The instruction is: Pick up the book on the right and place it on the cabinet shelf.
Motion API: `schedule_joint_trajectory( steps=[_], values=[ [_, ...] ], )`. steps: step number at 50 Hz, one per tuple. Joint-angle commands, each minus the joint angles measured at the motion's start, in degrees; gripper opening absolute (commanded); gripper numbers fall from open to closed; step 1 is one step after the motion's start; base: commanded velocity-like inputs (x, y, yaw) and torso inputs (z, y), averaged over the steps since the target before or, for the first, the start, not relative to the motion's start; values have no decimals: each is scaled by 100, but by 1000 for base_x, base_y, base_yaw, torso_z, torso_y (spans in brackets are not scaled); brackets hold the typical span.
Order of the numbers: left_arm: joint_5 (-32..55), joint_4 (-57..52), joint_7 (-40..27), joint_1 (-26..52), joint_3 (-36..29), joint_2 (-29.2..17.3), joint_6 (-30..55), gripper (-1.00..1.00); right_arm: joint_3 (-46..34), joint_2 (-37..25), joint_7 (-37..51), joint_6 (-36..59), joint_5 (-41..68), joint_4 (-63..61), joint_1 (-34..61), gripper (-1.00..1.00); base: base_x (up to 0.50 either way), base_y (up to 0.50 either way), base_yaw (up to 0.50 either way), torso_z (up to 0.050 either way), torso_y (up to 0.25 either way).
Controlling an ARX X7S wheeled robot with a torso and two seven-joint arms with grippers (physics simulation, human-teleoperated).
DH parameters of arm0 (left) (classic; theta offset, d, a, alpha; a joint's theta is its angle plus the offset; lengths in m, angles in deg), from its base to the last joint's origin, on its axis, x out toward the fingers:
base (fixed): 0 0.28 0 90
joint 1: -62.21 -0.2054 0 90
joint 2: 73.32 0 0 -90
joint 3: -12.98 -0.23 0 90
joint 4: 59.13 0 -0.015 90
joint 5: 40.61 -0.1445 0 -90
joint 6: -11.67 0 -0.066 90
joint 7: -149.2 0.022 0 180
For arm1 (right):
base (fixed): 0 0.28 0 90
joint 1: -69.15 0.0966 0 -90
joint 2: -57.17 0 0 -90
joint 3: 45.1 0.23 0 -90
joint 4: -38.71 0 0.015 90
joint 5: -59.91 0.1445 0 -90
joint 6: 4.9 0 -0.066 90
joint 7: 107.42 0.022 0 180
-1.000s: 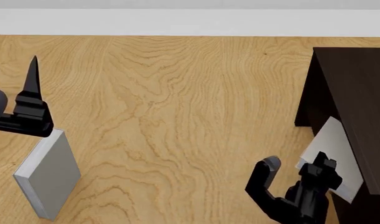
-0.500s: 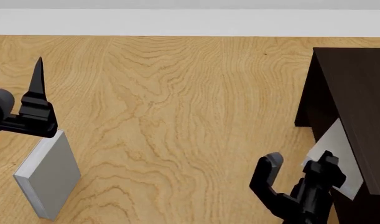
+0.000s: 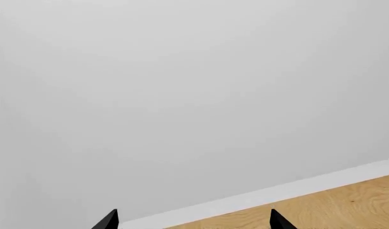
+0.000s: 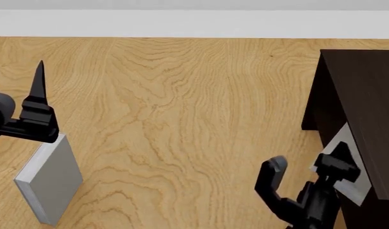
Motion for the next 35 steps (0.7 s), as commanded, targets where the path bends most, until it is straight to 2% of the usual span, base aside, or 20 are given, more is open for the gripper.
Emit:
schedule_joint_trajectory(
  steps=[1, 6, 13, 35],
  values=[
    [16, -36, -18, -20, 7, -25, 7, 100, 401, -616, -1131, 268, 957, -1323, -215, 100, 11, -4, 0, 0, -10],
    [35, -51, -27, -12, 22, -26, 19, 100, 322, -846, -1193, 799, 945, -2542, -343, 100, 2, -1, 0, 0, -4],
    [47, -48, -29, -18, 38, -45, 2, 100, 188, -913, -1292, 1106, 891, -3325, -359, 100, 1, 0, 1, -3, -3],
    [79, -48, -55, -12, 23, -52, -4, 100, 32, -924, -1486, 1367, 887, -4340, -344, 100, 0, 0, 0, 0, 0]
  ],
)
